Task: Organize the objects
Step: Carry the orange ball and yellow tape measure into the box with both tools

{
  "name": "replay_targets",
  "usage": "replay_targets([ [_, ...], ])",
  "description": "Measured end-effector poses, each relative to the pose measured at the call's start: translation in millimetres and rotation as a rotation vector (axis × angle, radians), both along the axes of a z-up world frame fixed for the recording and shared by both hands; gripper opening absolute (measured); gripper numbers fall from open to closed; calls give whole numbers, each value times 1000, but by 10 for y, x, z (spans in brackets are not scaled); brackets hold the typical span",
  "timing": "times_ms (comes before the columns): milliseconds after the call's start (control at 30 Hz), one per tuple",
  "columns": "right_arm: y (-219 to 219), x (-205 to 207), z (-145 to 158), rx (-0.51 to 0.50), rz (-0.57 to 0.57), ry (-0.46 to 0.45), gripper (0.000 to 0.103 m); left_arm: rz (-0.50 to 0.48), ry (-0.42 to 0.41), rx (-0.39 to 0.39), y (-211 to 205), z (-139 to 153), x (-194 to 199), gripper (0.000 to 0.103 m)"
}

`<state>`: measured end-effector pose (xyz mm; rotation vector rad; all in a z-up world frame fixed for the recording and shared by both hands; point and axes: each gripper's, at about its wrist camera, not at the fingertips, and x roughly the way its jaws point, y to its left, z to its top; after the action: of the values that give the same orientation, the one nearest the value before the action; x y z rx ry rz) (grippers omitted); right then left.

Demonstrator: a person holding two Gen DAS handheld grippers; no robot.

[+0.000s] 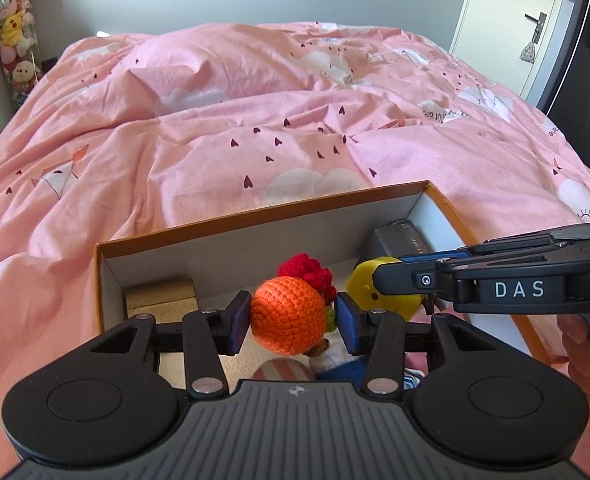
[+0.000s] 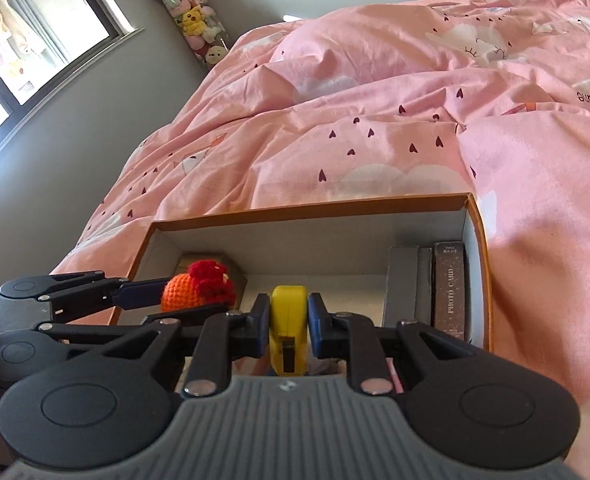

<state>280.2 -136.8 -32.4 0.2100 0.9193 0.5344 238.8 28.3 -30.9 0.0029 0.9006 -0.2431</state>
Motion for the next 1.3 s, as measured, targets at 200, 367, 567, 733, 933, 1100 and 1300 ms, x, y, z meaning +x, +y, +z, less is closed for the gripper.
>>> replay_targets([
  [200, 101, 289, -215, -31, -22, 36, 21, -39, 10, 34, -26, -155, 219, 52],
  [367, 119, 509, -419, -46, -61, 81, 21, -54, 53, 88, -26, -320, 344, 52],
  [567, 266, 607, -574, -61, -32, 112, 21, -54, 105, 140, -31, -483, 409, 52],
  [733, 346, 646, -622, -89, -12, 115, 21, -55, 116, 153, -33, -524, 426, 52],
  [933, 428, 661, -618, -163, 30, 92, 21, -57, 125, 163, -49, -546, 448, 52],
  [1100, 439, 675, -606, -246, 33, 74, 23, -65, 139, 172, -65, -576, 460, 52],
  [1300, 451, 636, -584, -311, 47, 30, 24, -59, 165, 182, -83, -625, 495, 52],
])
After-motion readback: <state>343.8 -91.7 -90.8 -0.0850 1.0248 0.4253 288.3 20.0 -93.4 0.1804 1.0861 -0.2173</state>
